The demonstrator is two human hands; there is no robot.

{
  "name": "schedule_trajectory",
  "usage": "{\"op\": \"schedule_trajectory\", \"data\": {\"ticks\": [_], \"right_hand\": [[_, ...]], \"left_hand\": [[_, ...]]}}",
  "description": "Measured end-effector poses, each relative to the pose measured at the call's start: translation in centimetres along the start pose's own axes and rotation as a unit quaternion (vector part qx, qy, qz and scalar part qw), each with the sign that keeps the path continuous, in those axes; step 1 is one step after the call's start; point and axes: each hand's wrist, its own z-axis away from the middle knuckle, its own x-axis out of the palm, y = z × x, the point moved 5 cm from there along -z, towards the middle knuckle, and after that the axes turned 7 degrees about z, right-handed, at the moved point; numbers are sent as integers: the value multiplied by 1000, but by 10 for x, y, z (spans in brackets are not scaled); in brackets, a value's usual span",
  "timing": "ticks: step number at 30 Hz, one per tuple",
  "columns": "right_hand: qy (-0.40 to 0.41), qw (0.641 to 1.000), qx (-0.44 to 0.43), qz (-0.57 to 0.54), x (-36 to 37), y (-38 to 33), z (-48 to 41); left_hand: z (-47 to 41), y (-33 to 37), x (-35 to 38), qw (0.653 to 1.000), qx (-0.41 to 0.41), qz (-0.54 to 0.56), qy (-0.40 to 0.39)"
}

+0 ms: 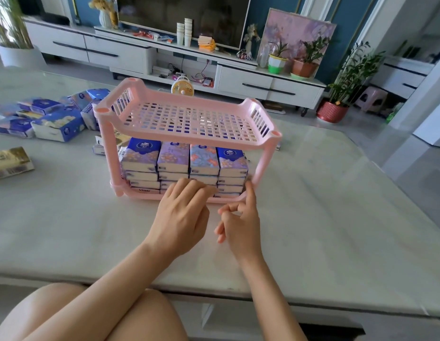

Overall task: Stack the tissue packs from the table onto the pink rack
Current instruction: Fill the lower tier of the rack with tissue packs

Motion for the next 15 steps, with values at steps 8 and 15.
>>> {"op": "schedule_trajectory", "data": {"ticks": [8, 15], "right_hand": [[-15, 1000, 13, -16, -1, 7, -2], [-16, 1000, 4, -1, 1, 14, -6]], "left_hand": [[10, -9, 10, 988, -117, 24, -102], [21, -24, 25, 974, -179, -3, -140]]}}
